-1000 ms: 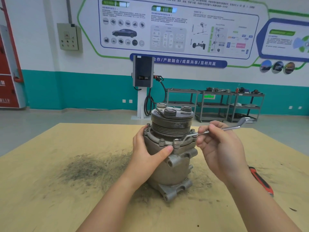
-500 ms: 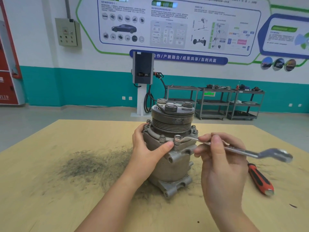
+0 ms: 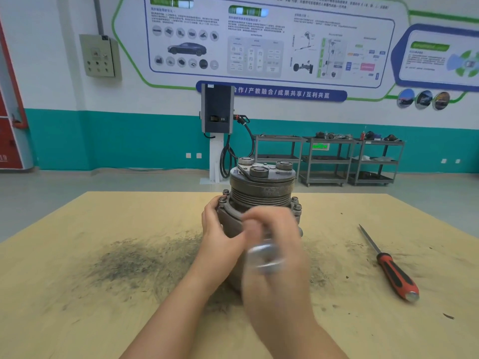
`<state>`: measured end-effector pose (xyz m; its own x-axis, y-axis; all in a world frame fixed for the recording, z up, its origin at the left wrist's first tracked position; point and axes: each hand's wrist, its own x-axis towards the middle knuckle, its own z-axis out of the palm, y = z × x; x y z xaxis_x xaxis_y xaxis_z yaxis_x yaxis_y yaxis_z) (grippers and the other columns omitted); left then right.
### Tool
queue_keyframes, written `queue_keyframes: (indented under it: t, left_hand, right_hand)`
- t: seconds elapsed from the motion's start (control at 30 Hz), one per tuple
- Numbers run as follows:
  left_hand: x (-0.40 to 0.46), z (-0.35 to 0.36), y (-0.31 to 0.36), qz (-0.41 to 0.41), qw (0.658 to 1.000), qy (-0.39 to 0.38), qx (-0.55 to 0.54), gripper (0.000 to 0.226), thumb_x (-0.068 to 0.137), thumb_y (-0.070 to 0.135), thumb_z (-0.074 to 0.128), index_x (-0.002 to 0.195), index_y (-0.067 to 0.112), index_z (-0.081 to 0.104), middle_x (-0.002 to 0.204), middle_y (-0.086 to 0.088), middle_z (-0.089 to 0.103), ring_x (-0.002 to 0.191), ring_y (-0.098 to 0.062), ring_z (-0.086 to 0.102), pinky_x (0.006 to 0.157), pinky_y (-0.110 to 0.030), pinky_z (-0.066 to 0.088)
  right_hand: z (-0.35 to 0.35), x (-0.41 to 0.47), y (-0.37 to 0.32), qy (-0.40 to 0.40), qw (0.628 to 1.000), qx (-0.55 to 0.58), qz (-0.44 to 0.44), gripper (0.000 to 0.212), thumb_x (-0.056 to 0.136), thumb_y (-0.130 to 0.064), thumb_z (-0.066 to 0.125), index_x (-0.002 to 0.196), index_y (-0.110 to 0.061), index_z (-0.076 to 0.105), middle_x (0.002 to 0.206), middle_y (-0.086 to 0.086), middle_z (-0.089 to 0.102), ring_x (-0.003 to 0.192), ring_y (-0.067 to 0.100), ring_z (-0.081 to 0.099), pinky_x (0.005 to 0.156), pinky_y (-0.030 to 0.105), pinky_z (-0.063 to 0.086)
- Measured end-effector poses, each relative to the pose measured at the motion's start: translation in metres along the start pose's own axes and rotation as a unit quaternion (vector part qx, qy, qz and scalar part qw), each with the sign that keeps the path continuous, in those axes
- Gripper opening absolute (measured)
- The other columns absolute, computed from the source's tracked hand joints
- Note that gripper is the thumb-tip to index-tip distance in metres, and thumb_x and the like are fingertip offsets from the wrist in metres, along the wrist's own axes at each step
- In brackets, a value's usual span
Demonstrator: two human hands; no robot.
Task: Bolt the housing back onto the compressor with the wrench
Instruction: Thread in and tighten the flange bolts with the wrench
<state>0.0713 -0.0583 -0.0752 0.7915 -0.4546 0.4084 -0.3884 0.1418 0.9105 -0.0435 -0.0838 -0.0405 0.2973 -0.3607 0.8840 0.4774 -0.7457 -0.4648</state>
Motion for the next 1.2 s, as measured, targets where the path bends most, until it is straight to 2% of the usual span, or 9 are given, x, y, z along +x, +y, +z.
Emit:
queue_keyframes:
  t: [0.07,0.2,0.3,0.63,0.7,0.9,1.0,1.1,1.2]
  left_hand:
    - [-0.001,-0.001,-0.001,-0.009,1.0,-0.002,-0.016,0.092,0.057,0.058,0.081,0.132,0.053,0.028,0.144,0.008,0.045,0.129,-0.013,0.052,0.109,-0.043,0.044]
    - [-0.001,0.0,-0.002,-0.017,1.0,-0.01,-0.019,0.099,0.051,0.067,0.079,0.133,0.052,0.024,0.143,0.014,0.041,0.13,-0.005,0.047,0.112,-0.04,0.042]
    - [-0.002,-0.001,0.001,-0.016,1.0,-0.01,-0.025,0.1,0.051,0.065,0.079,0.134,0.05,0.026,0.143,0.013,0.041,0.13,-0.005,0.046,0.112,-0.04,0.042]
    - [-0.002,-0.001,0.001,-0.012,1.0,-0.01,-0.023,0.101,0.051,0.063,0.079,0.137,0.044,0.028,0.143,0.009,0.042,0.13,-0.009,0.049,0.111,-0.041,0.044]
    - [-0.002,-0.001,0.001,-0.012,1.0,-0.007,-0.024,0.101,0.051,0.063,0.079,0.137,0.044,0.029,0.143,0.009,0.043,0.129,-0.009,0.049,0.111,-0.041,0.044]
    - [-0.001,-0.001,0.0,-0.011,1.0,0.0,-0.023,0.097,0.049,0.065,0.078,0.131,0.05,0.029,0.143,0.009,0.043,0.129,-0.008,0.049,0.11,-0.041,0.045]
    - [-0.001,0.0,-0.001,-0.008,1.0,0.007,-0.018,0.096,0.05,0.065,0.078,0.131,0.05,0.03,0.143,0.009,0.044,0.129,-0.006,0.047,0.11,-0.041,0.045]
    - [-0.001,0.0,-0.002,-0.003,1.0,0.011,-0.016,0.09,0.05,0.064,0.078,0.127,0.052,0.031,0.143,0.008,0.045,0.13,-0.006,0.047,0.11,-0.04,0.045]
    - [-0.002,0.0,-0.004,0.004,1.0,0.012,-0.021,0.082,0.05,0.065,0.079,0.118,0.062,0.034,0.139,0.014,0.047,0.125,0.001,0.048,0.103,-0.029,0.049]
  right_hand:
    - [-0.019,0.011,0.003,0.073,0.991,0.104,0.05,0.013,0.098,-0.027,0.039,0.092,-0.031,0.05,0.083,-0.007,0.059,0.073,0.008,0.056,0.068,0.017,0.044]
    - [-0.048,0.032,0.02,0.151,0.922,0.279,0.222,0.02,0.102,-0.007,0.031,0.092,-0.018,0.044,0.064,-0.001,0.063,0.053,0.014,0.051,0.053,0.02,0.044]
    - [-0.059,0.04,0.036,0.158,0.874,0.354,0.293,0.022,0.1,0.0,0.029,0.092,-0.013,0.044,0.06,0.005,0.06,0.049,0.017,0.048,0.047,0.022,0.041]
    - [-0.062,0.059,0.066,0.07,0.803,0.445,0.39,0.019,0.097,-0.003,0.029,0.089,-0.01,0.045,0.059,0.005,0.052,0.046,0.016,0.044,0.045,0.024,0.038]
    - [-0.06,0.054,0.069,0.084,0.81,0.447,0.371,0.02,0.098,-0.003,0.029,0.089,-0.011,0.045,0.059,0.003,0.053,0.047,0.016,0.045,0.045,0.022,0.039]
    - [-0.049,0.03,0.054,0.145,0.874,0.388,0.256,0.023,0.1,-0.002,0.031,0.089,-0.012,0.049,0.065,0.004,0.059,0.053,0.017,0.052,0.051,0.021,0.045]
    - [-0.039,0.01,0.04,0.169,0.926,0.297,0.163,0.018,0.096,-0.013,0.041,0.09,-0.018,0.057,0.074,0.004,0.063,0.062,0.02,0.057,0.06,0.026,0.05]
    - [-0.031,-0.004,0.031,0.138,0.973,0.173,0.071,0.018,0.096,-0.022,0.044,0.092,-0.023,0.061,0.086,-0.001,0.066,0.07,0.019,0.064,0.067,0.026,0.053]
    - [-0.036,0.001,0.026,0.109,0.981,0.16,0.03,0.018,0.096,-0.022,0.042,0.096,-0.023,0.059,0.087,-0.002,0.067,0.071,0.019,0.065,0.067,0.025,0.053]
